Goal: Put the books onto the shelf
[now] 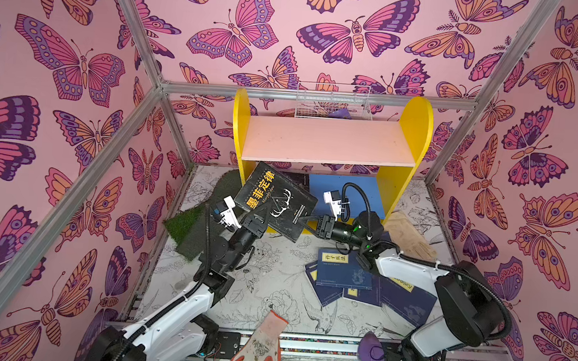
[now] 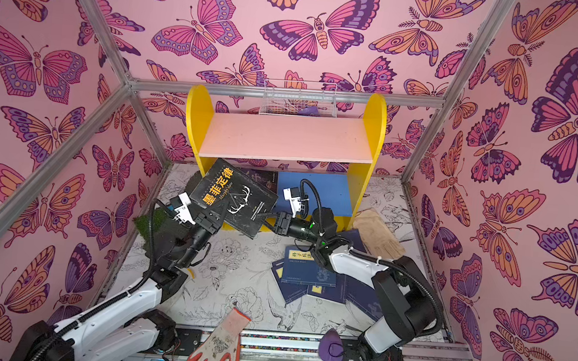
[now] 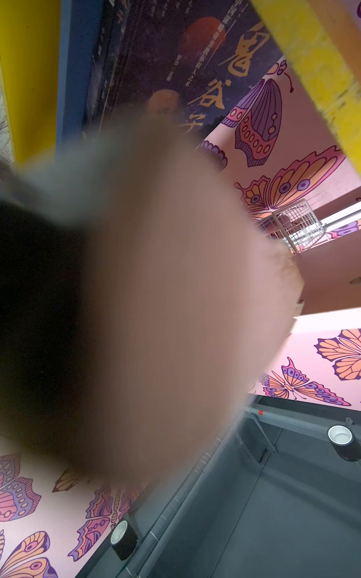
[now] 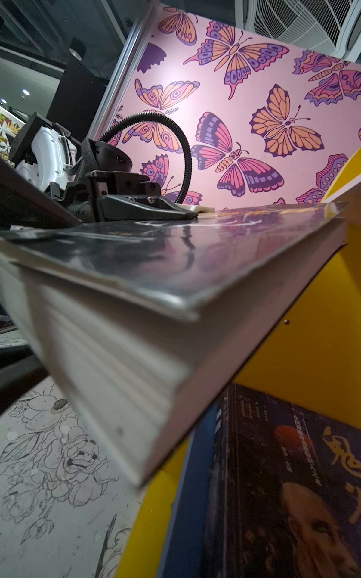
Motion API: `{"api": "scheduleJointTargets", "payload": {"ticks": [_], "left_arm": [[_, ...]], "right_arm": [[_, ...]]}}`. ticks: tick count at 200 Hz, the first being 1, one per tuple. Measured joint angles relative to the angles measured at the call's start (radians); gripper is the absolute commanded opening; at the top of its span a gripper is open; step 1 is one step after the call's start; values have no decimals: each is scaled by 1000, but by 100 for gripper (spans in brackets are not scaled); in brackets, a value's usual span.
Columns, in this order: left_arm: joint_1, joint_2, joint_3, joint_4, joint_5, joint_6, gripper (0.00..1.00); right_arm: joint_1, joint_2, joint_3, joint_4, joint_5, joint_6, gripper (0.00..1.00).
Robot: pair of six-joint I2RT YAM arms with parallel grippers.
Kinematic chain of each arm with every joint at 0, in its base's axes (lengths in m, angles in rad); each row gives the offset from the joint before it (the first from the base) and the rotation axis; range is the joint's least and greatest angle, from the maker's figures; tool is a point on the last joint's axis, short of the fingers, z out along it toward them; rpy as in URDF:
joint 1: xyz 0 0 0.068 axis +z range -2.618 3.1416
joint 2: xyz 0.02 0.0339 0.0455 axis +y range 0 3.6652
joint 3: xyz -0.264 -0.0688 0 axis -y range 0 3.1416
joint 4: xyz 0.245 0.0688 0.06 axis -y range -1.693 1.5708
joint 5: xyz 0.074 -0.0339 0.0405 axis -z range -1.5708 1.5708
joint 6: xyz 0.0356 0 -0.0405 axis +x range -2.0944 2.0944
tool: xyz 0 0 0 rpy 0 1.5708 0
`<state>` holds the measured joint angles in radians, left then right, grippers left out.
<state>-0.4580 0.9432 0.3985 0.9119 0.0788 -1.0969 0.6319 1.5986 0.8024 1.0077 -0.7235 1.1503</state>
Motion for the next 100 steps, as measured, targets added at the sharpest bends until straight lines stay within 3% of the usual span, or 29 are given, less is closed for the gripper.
{"api": "scheduleJointTargets", "payload": {"ticks": [4,15,30,41,58,100], "left_arm": [[-1,2,-1,3,-2,0,0],[-1,7,-2,6,-7,3,12],[0,7,-7,1,-29,0,38],[-2,-2,-13,-6,-32,-9,61],[-2,-50,-28,-60,-34,-24,81],[97,-317,-5,-473,-4,-57,88]], "right_arm": [[0,7,0,16,4,14,29],[0,20,0,57,12,48,18],[0,18,0,93,12,68,7],[-1,14,1,108,11,79,1],[-12,9,2,97,-16,76,0],[-157,-21,52,-103,-232,23,0]]}}
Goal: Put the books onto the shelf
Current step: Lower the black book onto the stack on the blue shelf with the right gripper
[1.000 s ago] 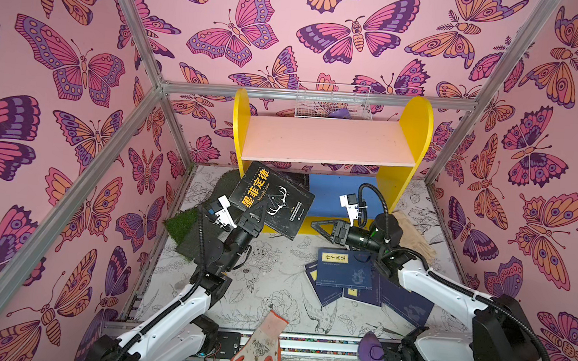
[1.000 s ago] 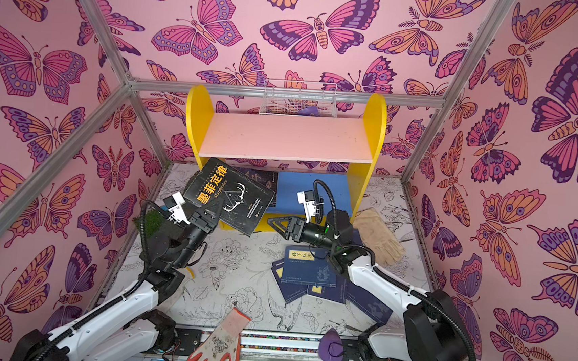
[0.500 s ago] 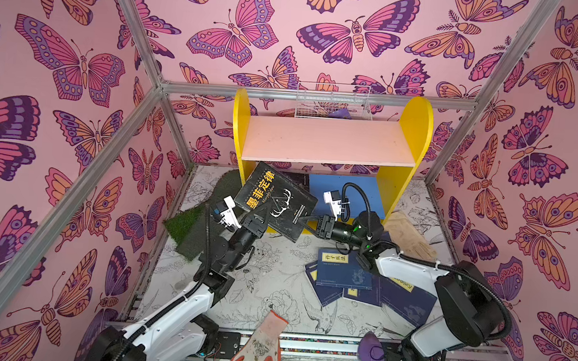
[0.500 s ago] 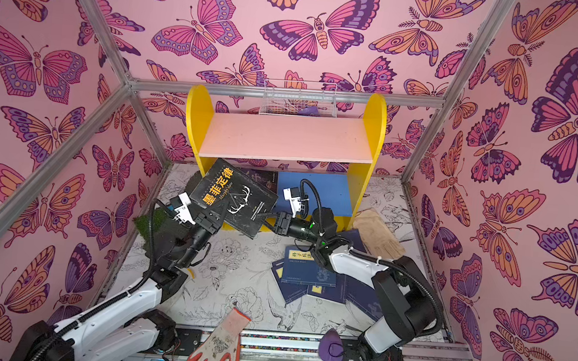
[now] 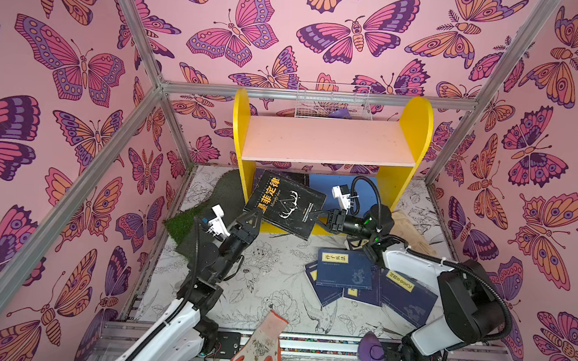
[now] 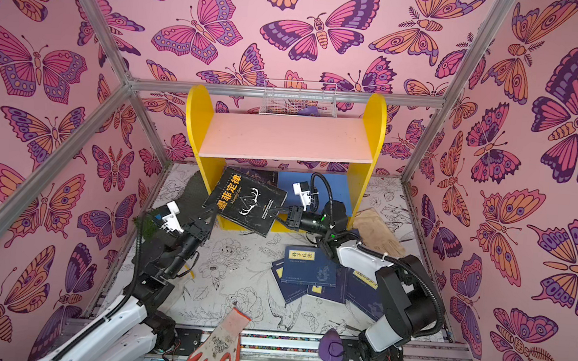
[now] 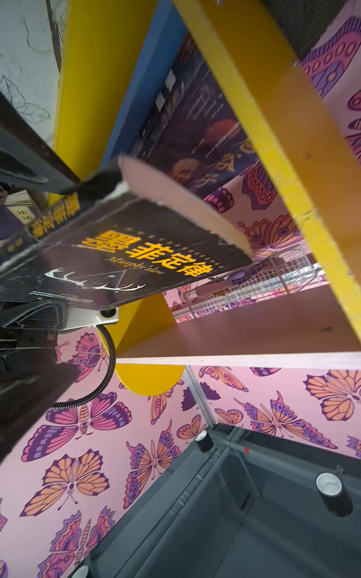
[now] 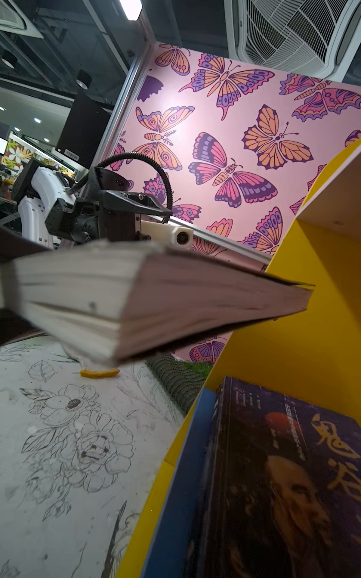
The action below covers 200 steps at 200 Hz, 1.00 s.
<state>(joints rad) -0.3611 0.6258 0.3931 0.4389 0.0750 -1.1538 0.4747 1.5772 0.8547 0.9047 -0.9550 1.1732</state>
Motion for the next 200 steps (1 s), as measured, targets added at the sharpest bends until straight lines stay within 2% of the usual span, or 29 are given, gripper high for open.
{"api": "scheduleJointTargets", "payload": {"ticks": [22,47,67,93,111,130,158,175,192,200], "left_arm": [[118,-87,22,-188,85,-9,88],[248,-66,42,-307,248,-8,89],[291,-2,43,-320,386,-6,90],[304,68,51,-299,533,3,87],[304,90,73,-266,619,26,78],[304,96,99,-219,692,47,62],[292,109,109,-171,751,62,52],[265,124,109,-168,765,71,39],[249,130,109,-166,763,90,17],[247,131,107,-162,763,93,9]], "right_arm": [[-40,-2,61,-143,-103,-68,0],[-38,-18,78,-247,-196,-130,0],[-33,-33,87,-338,-245,-187,0],[-33,-55,96,-443,-271,-258,0],[-33,-67,98,-489,-276,-291,0],[-33,-68,100,-518,-280,-312,0],[-29,-68,116,-535,-288,-322,0],[-20,-68,135,-536,-291,-323,0],[-22,-68,145,-536,-293,-325,0],[-24,-68,145,-535,-292,-325,4]]}}
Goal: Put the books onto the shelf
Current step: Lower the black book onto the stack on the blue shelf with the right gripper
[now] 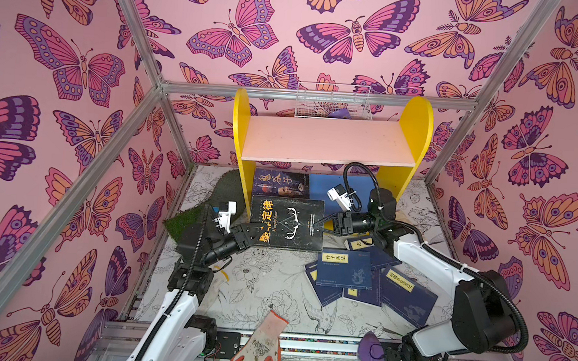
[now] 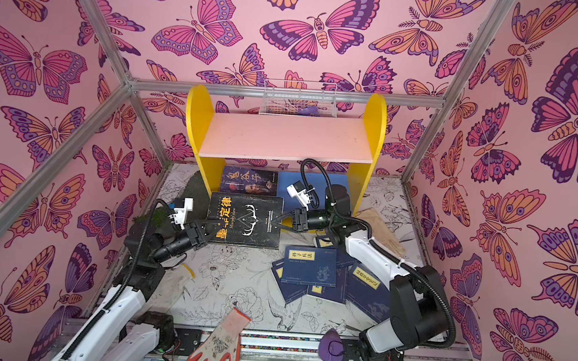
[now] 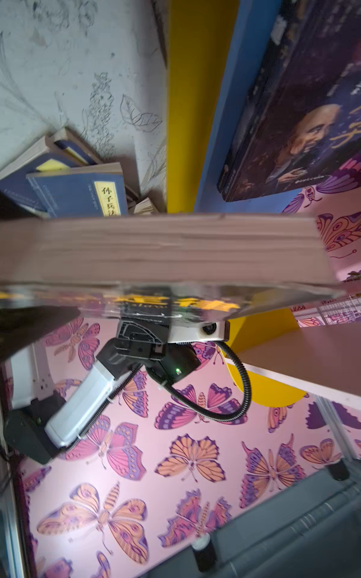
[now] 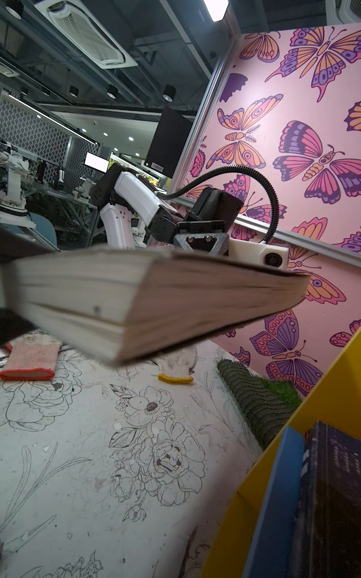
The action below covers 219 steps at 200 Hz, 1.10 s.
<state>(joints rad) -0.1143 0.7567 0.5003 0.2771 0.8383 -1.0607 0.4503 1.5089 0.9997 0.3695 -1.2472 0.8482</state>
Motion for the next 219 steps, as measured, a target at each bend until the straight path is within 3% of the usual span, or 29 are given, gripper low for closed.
{"api": "scheduleJointTargets", "payload": {"ticks": [9,36,62,122,184,219], "left_arm": [[-4,-2,0,5,-3,5,0],[-20,-25,-14,19,-53,7,0],[-36,-71,-91,95,-140,-32,0],[-37,-57,-206,329,-294,-134,0],[-37,-31,-206,432,-320,-161,0],[-37,-32,-212,436,-320,-161,0]], "right_arm": [[-3,0,0,-6,3,0,12],[1,0,0,-30,58,-8,40],[15,-4,-16,9,124,18,54],[18,-11,-124,264,219,204,54],[36,14,-121,376,248,267,52],[56,53,-93,392,249,283,41]]}}
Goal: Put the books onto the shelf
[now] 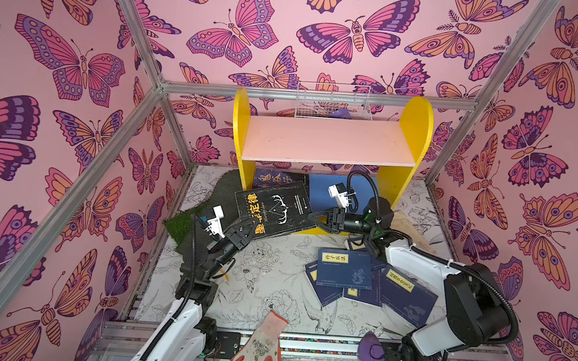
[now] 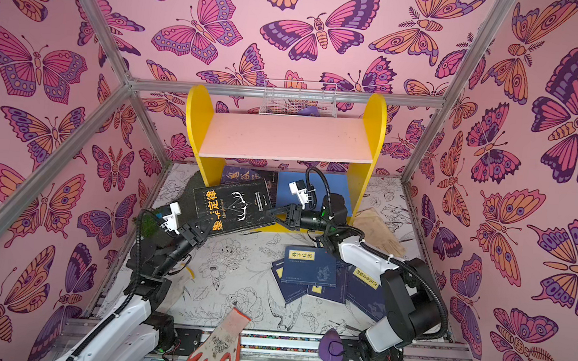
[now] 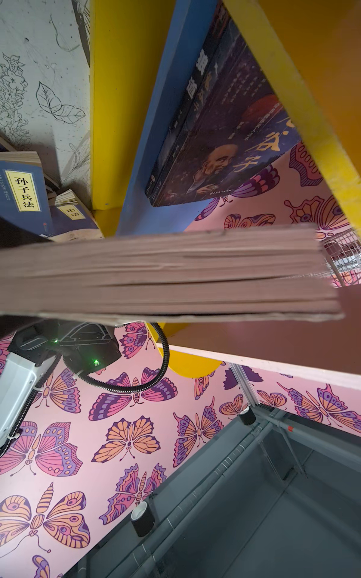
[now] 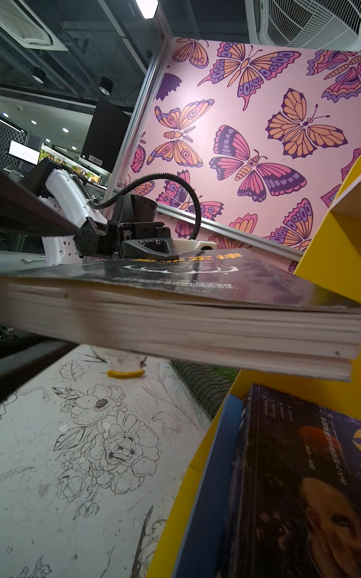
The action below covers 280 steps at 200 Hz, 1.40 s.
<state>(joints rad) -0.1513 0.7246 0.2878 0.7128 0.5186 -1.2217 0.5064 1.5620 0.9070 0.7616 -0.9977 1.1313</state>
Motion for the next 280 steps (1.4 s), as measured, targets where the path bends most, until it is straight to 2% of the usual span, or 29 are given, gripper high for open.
{"api": "scheduleJointTargets", "payload": {"ticks": [59,70,78,87,101,116,157,176,196,231,280], "left_arm": [[-1,2,-1,14,-3,1,0],[-1,6,-1,16,-4,0,16],[-1,10,-1,16,-6,2,33],[-1,12,0,12,-9,4,46],[-6,9,2,-9,-23,0,60],[-9,-16,5,-77,-55,8,66],[-12,-211,43,-454,-265,39,70],[-12,-306,54,-616,-359,43,70],[-12,-365,55,-743,-415,42,70],[-12,-394,55,-853,-444,37,72],[-12,-375,55,-889,-448,43,73]], "right_arm": [[21,62,29,86,3,67,9],[21,61,29,92,6,73,6],[21,61,29,95,10,73,5],[21,61,29,94,15,74,4],[26,61,29,87,35,70,2],[28,61,29,76,67,65,1],[-1,50,29,8,154,29,0],[-5,15,33,-77,199,-34,0],[-10,-11,72,-183,298,-119,0],[-36,-18,111,-254,424,-183,0],[-45,45,113,-175,458,-125,0]]}}
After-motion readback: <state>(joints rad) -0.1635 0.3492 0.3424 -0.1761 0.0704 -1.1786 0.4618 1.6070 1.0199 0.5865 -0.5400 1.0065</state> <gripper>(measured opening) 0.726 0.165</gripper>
